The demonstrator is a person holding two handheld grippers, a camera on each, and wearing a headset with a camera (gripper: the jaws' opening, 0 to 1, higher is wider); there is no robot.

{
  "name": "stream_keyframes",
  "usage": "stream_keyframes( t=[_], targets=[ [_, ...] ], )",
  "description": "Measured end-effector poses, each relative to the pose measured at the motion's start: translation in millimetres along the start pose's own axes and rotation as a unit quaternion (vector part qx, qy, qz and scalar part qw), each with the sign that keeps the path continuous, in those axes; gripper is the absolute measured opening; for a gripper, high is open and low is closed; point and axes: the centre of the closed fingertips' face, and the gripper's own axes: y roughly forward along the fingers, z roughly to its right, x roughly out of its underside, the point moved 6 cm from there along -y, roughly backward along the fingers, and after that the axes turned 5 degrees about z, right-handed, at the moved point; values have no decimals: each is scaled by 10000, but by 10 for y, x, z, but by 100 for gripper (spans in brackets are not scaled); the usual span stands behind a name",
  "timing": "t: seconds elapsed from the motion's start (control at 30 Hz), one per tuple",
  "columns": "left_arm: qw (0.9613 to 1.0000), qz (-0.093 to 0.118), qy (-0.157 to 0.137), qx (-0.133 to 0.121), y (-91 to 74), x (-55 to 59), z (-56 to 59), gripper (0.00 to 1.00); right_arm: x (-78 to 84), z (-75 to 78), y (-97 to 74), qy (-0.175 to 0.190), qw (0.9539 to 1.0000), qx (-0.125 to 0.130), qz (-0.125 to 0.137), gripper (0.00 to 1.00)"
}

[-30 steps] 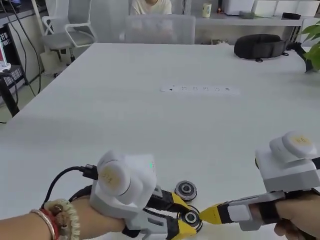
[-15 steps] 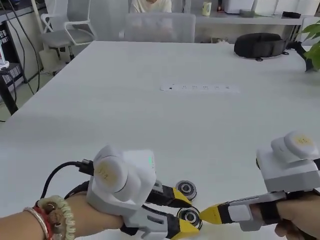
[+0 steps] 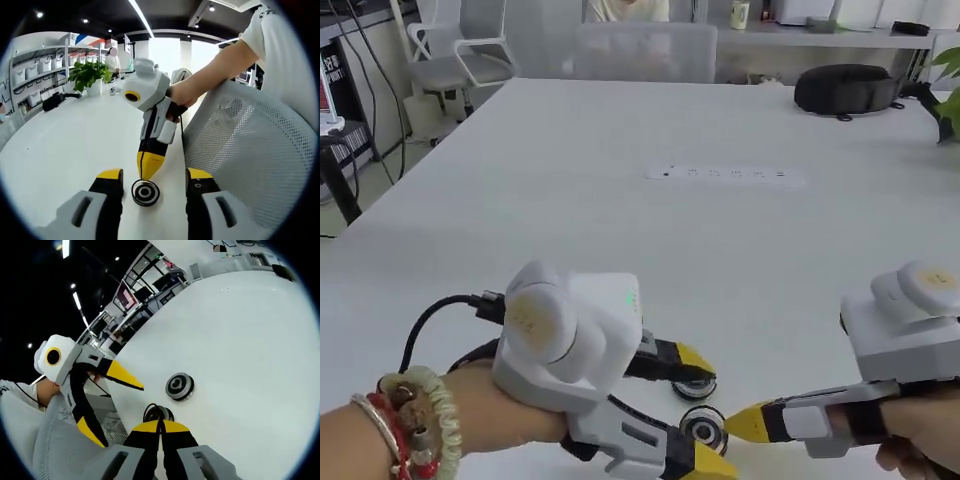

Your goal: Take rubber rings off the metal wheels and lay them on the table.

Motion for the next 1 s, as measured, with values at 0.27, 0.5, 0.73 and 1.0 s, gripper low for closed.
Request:
stream_keyframes(
  t=[0.27,0.5,0.73,1.0],
  targets=[
    [9999,134,61,-90,-228,-214,-34,51,-33,8,-21,-4,10000,-6,85,0],
    [9993,199,42,-314,-470,-306,-56,56,-100,30,-82,37,9996,13,279,0],
    [9980,262,26,-576,-744,-336,-26,64,-165,82,-153,161,9984,51,543,0],
    [9927,278,-98,-1168,-1031,-257,-31,72,-208,69,-199,276,9967,66,754,0]
  ],
)
